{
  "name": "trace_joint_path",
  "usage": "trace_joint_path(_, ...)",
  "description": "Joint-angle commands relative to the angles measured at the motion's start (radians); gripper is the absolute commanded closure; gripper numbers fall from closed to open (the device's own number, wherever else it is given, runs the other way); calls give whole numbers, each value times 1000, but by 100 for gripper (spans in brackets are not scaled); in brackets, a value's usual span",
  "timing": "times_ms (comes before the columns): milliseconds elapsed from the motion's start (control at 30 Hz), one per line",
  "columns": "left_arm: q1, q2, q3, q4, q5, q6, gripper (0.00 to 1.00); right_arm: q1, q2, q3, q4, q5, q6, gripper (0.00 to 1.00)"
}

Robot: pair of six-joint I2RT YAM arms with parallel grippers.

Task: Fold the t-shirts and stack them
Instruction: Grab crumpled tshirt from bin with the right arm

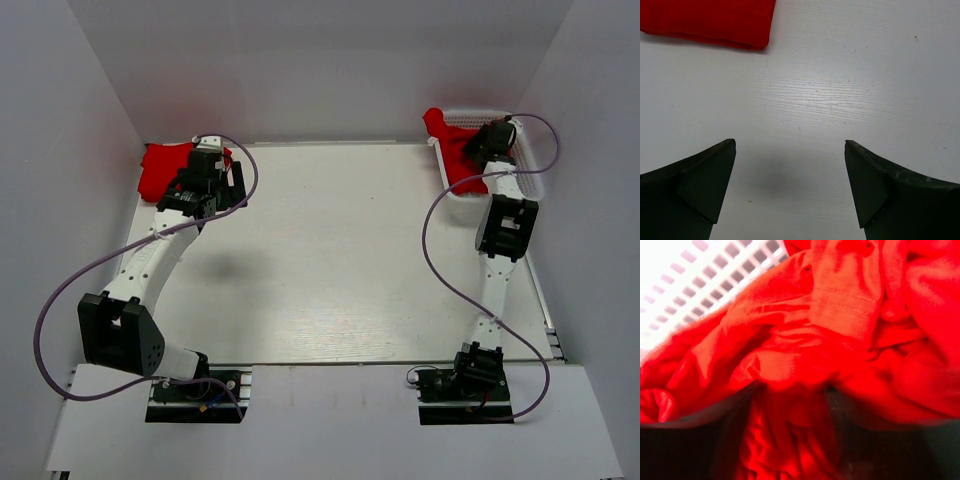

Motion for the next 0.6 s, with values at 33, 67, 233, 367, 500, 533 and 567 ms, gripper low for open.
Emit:
trace_joint_path(33,5,-5,47,-16,-29,6,0,11,44,44,132,-8,77,62)
trace_joint_path(67,5,-5,47,-16,-29,6,0,14,47,45,140,-6,76,68)
trace_joint_path(233,5,5,47,-16,-29,6,0,21,2,24,154,20,82,100)
trace_joint_path(367,5,5,47,-7,-18,6,0,12,-102,-93,190,24,42,100)
trace_joint_path(500,5,-6,47,22,-7,6,0,22,-308,-201,222,64,-39,100)
trace_joint_path(533,5,-17,47,22,-7,6,0,22,-332,-215,224,76,-56,100)
trace_joint_path(567,5,-17,47,31,5,6,0,21,-388,-226,227,82,-70,100)
